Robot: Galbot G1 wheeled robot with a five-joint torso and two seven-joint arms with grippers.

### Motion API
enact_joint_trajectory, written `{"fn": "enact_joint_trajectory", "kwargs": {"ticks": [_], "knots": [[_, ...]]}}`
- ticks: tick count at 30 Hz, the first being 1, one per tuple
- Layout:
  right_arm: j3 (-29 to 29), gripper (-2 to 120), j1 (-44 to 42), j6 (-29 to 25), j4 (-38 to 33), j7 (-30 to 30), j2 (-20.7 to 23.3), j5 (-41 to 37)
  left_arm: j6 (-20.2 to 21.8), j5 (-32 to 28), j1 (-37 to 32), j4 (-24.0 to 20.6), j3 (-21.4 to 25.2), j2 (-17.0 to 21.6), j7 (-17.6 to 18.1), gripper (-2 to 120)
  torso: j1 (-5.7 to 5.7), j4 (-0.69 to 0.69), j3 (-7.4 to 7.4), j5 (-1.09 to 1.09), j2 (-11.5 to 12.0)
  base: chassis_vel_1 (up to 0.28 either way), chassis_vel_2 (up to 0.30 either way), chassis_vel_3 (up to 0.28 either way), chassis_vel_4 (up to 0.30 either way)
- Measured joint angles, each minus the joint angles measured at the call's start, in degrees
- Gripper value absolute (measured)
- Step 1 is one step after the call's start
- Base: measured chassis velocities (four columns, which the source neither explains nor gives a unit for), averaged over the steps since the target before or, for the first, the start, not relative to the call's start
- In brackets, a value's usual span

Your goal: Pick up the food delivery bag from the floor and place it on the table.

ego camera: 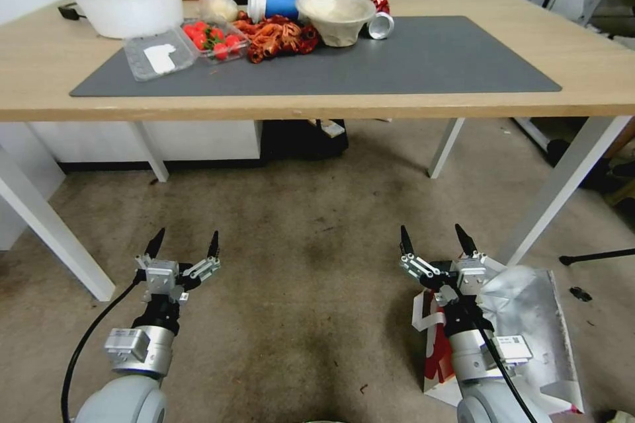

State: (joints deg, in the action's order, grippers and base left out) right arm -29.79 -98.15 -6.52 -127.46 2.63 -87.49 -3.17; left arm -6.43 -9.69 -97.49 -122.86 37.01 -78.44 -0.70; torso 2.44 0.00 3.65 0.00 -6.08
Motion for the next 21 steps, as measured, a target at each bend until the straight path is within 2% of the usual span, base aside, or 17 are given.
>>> {"fn": "enact_joint_trajectory", "kwargs": {"ticks": [12, 15, 21], "knots": [[0.03, 100, -0.31, -0.06, 0.24, 0.11, -0.1, -0.02, -0.15, 0.11, 0.03, 0.13, 0.02, -0.08, -0.17, 100, -0.25, 0.0, -2.11, 0.0, 2.38, 0.0, 0.0, 0.0, 0.0], [-0.05, 100, -0.34, -0.15, 0.21, 0.17, -0.14, -0.06, -0.31, 0.15, 0.04, 0.19, 0.0, -0.17, -0.18, 100, -0.29, 0.0, -3.09, 0.0, 3.38, 0.0, 0.0, 0.0, 0.0], [-0.16, 100, -0.44, -0.2, 0.01, 0.21, -0.23, -0.09, -0.54, 0.18, -0.02, 0.32, -0.01, -0.3, -0.19, 100, -0.48, 0.0, -3.65, 0.0, 4.49, 0.0, 0.0, 0.0, 0.0]]}}
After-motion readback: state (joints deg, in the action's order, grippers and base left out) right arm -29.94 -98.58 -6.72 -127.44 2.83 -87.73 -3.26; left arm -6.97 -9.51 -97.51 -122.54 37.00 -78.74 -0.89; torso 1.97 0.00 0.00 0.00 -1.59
